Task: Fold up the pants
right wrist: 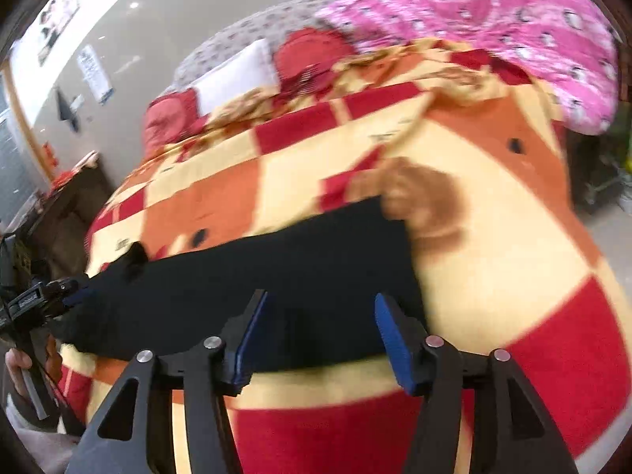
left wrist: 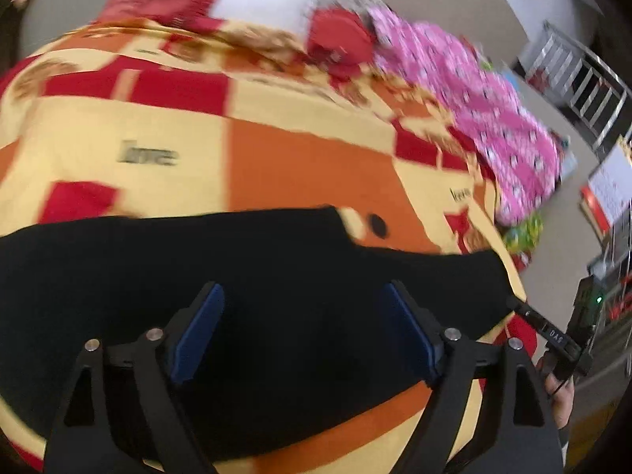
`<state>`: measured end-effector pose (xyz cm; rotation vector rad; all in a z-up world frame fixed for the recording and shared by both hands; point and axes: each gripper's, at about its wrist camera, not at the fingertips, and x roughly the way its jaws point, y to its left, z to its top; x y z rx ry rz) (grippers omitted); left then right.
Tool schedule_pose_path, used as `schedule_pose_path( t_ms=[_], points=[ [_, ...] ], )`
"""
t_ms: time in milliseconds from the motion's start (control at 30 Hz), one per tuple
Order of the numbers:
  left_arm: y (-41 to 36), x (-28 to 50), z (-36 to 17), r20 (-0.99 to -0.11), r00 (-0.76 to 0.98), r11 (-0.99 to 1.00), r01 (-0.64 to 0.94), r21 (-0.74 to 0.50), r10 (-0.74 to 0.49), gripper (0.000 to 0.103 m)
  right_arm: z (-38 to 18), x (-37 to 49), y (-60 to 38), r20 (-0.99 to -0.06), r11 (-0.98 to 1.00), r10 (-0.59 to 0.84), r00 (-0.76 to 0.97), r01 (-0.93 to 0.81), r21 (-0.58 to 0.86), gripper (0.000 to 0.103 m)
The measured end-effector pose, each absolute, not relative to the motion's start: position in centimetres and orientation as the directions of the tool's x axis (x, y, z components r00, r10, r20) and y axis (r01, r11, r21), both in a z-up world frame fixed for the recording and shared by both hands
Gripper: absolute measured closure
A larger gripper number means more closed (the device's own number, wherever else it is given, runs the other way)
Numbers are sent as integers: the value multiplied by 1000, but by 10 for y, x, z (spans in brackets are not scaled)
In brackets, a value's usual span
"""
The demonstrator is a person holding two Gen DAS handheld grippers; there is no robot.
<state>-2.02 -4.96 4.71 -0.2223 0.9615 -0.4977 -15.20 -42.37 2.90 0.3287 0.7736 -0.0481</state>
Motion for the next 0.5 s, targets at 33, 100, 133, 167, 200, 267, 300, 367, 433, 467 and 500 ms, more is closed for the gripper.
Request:
schedule_pose_path(
  t_ms=[33,100,133,167,200,267,300,367,433,467,500],
  points=[
    [-59,-18,46,-734,451,859,321,-398,-508,20,28,-155,-431,-692,944,65,719,181,276,45],
    [-82,-13,43,-737,413,839,359,-408,-535,20,26,-161,-445,-691,932,44,721,219,289,43],
    [-90,-13,42,-741,407,838,370,-401,-534,20,24,-164,-450,-692,928,41,720,229,293,42],
    [-100,-12,42,-744,406,838,382,-389,-530,20,21,-166,-456,-695,924,39,718,238,298,42],
    [-107,-12,42,-745,406,837,392,-381,-529,20,19,-166,-460,-700,921,40,713,246,303,42],
    [-119,-13,44,-747,413,839,409,-358,-521,17,15,-166,-462,-705,917,37,708,256,305,42],
    [-122,-14,45,-745,418,839,412,-355,-520,16,13,-166,-463,-707,916,37,706,259,306,42],
    [-126,-15,46,-740,429,842,409,-351,-517,14,12,-165,-464,-708,915,36,705,262,307,42],
    [-127,-17,49,-737,439,844,412,-343,-514,14,12,-164,-465,-704,913,39,709,261,314,42],
    [-129,-18,53,-727,444,837,427,-342,-524,14,11,-164,-465,-703,913,41,710,260,315,42],
    [-130,-19,55,-721,445,831,438,-343,-532,14,11,-164,-464,-702,913,42,711,258,316,42]
  ],
)
